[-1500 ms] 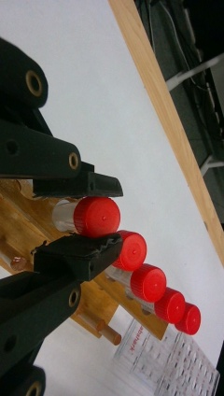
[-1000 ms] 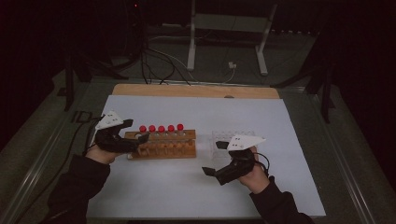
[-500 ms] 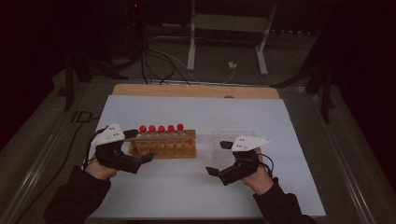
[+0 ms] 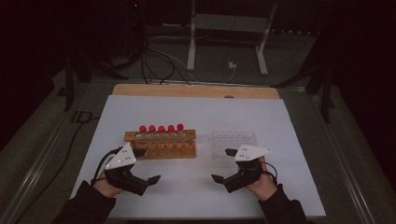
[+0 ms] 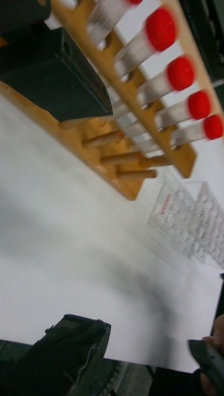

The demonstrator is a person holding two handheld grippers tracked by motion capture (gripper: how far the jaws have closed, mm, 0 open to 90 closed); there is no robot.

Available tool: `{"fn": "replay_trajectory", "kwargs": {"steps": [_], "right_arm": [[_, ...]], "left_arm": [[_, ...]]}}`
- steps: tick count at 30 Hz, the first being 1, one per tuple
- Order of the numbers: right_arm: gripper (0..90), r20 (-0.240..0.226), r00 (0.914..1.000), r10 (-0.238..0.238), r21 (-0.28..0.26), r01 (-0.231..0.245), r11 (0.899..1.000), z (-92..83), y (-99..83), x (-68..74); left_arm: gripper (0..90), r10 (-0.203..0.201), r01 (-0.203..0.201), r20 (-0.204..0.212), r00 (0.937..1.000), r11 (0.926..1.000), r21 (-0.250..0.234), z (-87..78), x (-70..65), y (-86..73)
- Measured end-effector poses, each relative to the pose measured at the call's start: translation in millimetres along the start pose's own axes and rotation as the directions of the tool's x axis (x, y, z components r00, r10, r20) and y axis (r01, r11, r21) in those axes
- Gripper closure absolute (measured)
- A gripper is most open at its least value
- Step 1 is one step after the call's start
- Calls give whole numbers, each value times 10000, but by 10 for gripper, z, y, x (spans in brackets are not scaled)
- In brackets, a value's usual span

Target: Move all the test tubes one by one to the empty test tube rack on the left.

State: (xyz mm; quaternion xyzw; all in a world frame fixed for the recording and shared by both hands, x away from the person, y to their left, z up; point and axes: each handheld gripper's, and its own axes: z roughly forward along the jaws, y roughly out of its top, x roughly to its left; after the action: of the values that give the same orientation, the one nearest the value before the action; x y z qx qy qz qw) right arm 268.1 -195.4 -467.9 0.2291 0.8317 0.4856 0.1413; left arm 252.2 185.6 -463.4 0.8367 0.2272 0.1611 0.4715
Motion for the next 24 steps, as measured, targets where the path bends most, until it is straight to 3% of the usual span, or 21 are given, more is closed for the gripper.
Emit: {"fn": "replay_trajectory", "kwargs": {"steps": [6,10,13,16,19,24], "right_arm": [[0,288,9995,132,3,-132,9999,-75,-122,-43],[0,580,9980,235,147,-244,9996,-136,-199,-68],[0,880,9960,151,358,-183,9992,-161,-264,-82],[0,1038,9945,127,412,-171,9990,-164,-321,-92],[0,1470,9889,-225,552,145,9984,-129,-352,-82],[0,1663,9846,-532,662,427,9969,-94,-365,-54]], "left_arm": [[13,-280,278,245,9993,9996,59,72,-24,-168],[12,-366,366,8,9993,9993,118,101,-30,-263],[12,-525,524,170,9985,9986,66,106,-22,-315],[12,-532,532,-139,9985,9986,-32,115,-19,-371],[13,-478,480,-156,9987,9988,84,153,-22,-436],[12,-333,337,-218,9992,9993,189,195,-20,-470]]}}
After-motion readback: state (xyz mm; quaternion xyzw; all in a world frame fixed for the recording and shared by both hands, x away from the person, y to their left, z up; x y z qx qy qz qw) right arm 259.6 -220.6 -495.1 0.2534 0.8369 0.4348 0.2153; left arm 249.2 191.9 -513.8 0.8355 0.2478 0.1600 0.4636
